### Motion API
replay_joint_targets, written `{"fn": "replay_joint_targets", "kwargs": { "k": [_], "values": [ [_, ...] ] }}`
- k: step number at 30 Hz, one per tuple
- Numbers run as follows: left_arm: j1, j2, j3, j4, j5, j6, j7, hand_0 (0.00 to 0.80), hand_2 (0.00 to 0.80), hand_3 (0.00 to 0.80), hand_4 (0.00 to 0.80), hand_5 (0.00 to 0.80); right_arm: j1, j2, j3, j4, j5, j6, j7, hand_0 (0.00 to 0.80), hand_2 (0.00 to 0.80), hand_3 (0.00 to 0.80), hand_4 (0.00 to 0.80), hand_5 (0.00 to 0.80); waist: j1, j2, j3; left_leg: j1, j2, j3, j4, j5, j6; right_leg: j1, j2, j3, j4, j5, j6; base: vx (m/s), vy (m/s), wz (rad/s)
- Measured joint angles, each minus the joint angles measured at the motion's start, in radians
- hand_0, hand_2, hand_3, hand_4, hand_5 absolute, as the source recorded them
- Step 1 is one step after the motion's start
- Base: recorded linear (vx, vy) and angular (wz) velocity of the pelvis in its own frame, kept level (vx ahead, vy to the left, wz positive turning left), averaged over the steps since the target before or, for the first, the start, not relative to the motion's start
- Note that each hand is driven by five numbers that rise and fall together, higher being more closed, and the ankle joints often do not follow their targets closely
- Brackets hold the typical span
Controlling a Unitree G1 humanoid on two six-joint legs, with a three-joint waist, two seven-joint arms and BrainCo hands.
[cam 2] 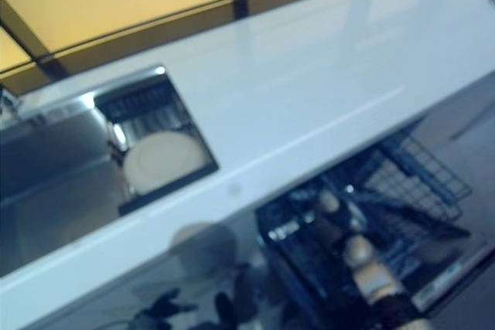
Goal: Take plates into dishwasher
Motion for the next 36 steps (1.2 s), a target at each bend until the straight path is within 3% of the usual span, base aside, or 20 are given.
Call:
{"fn": "replay_joint_targets", "kwargs": {
  "k": [11, 36],
  "values": [
    [-0.011, 0.002, -0.03, -0.001, 0.002, 0.002, -0.004, 0.0, 0.0, 0.0, 0.0, 0.0, -0.102, 0.022, 0.009, 0.094, 0.018, 0.022, -0.037, 0.8, 0.8, 0.8, 0.8, 0.8, 0.027, 0.014, 0.001, -0.011, -0.007, -0.025, 0.0, 0.003, 0.004, 0.002, -0.003, -0.02, 0.003, -0.001, -0.001, 0.008, 0.011, 0.06],
    [-0.038, 0.006, -0.048, 0.0, 0.027, 0.003, -0.013, 0.0, 0.0, 0.0, 0.0, 0.0, -0.175, 0.021, 0.075, 0.177, -0.042, 0.027, 0.027, 0.8, 0.8, 0.8, 0.8, 0.8, 0.027, 0.01, -0.008, -0.025, -0.009, -0.052, 0.001, 0.009, 0.006, 0.0, -0.002, -0.047, 0.004, -0.005, 0.001, -0.001, 0.002, 0.02]
  ]
}}
